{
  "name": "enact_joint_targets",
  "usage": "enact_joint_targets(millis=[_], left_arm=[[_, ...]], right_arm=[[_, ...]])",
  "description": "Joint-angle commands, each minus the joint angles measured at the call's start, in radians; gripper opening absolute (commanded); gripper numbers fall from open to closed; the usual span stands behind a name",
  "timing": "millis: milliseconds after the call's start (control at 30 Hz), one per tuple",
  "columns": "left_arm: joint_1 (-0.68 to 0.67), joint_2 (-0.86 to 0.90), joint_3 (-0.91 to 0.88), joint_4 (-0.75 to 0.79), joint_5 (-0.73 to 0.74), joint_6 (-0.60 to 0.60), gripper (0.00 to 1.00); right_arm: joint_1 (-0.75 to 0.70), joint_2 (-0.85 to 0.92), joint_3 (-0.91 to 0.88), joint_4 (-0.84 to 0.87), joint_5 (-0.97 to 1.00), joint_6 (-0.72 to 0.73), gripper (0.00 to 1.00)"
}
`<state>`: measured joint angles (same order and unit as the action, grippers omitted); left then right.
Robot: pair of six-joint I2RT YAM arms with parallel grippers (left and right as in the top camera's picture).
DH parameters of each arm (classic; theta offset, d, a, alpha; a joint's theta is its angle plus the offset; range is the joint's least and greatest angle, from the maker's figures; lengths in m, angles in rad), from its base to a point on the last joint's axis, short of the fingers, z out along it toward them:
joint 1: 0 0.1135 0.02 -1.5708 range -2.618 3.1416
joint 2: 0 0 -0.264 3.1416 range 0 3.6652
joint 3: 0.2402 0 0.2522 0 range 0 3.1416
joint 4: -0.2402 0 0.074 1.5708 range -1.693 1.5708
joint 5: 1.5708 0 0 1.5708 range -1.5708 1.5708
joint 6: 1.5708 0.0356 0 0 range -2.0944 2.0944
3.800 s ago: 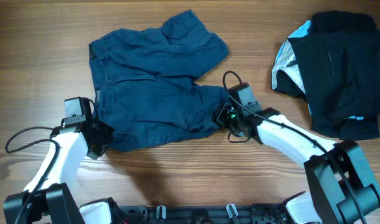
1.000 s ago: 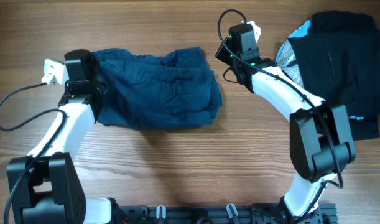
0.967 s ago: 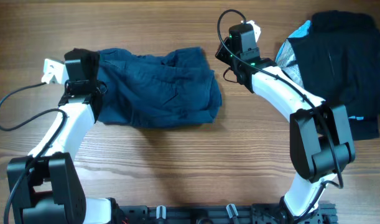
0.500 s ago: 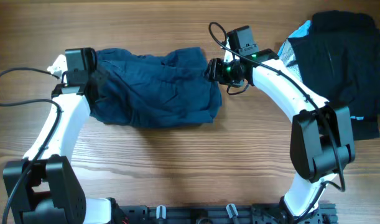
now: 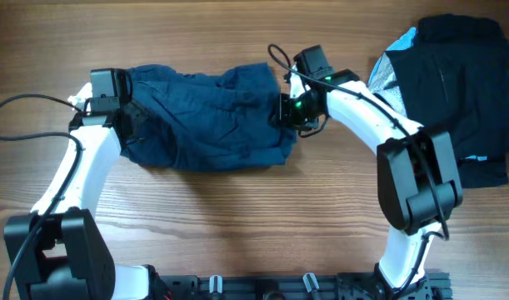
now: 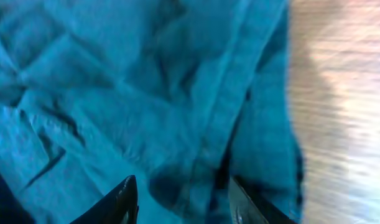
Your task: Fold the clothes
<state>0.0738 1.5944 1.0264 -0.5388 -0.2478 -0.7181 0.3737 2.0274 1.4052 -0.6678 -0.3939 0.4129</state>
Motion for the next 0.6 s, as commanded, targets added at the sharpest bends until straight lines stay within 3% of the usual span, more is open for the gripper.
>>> enact_joint_targets(millis=[0, 100, 267, 567], left_arm=[[0.001, 0.005, 0.011, -0.001, 0.005, 0.015, 0.80], [0.001, 0.005, 0.011, -0.001, 0.005, 0.015, 0.80], [0.001, 0.005, 0.011, -0.001, 0.005, 0.015, 0.80], [0.001, 0.005, 0.011, -0.001, 0.024, 0.015, 0.79]], right_arm=[[0.041, 0.011, 0.006, -0.002, -0.026, -0.001, 0.48], [0.061, 0.011, 0.006, 0.006, -0.023, 0.010, 0.46], [0.045, 0.011, 0.012, 0.061, 0.012, 0.043, 0.04], [-0.013, 0.011, 0.257, 0.137, 0.093, -0.074, 0.04]])
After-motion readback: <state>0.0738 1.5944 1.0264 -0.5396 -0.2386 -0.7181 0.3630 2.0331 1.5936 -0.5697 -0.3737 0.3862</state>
